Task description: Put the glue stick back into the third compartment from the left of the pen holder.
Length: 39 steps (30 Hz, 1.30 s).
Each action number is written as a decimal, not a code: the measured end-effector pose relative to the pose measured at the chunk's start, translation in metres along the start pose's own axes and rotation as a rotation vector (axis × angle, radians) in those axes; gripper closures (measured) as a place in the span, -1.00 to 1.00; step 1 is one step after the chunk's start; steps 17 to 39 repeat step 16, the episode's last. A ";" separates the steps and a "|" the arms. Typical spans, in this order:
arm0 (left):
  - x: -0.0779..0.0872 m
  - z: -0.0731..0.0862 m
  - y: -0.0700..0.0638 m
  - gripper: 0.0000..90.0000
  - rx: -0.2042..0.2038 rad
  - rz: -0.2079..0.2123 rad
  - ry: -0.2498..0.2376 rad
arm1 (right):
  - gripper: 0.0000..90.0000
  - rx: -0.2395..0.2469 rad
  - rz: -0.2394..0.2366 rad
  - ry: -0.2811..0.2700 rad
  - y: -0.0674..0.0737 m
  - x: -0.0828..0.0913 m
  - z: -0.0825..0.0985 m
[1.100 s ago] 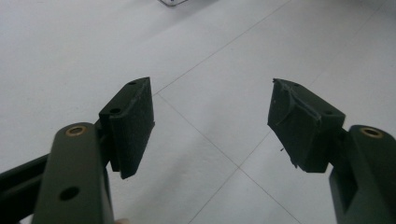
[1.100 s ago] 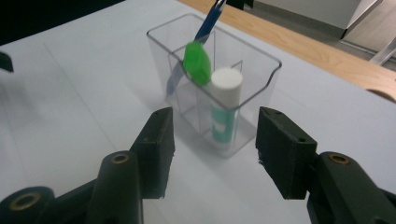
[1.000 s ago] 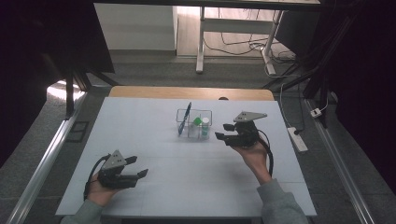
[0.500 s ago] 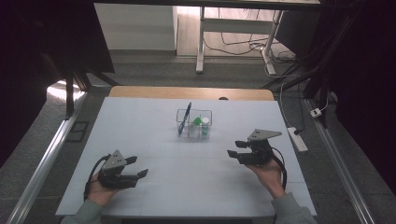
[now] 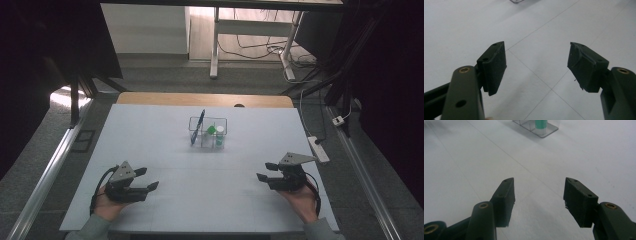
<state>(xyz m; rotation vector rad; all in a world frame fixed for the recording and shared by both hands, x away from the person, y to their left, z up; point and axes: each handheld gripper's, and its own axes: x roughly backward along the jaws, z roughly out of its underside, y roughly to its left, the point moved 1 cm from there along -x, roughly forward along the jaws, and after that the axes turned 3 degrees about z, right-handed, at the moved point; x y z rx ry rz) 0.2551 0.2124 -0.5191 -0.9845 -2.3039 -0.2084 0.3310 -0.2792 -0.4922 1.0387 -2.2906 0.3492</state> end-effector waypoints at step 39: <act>0.000 0.000 -0.001 -0.31 -0.002 -0.002 -0.003 | -0.07 0.025 0.012 0.011 0.000 0.001 0.004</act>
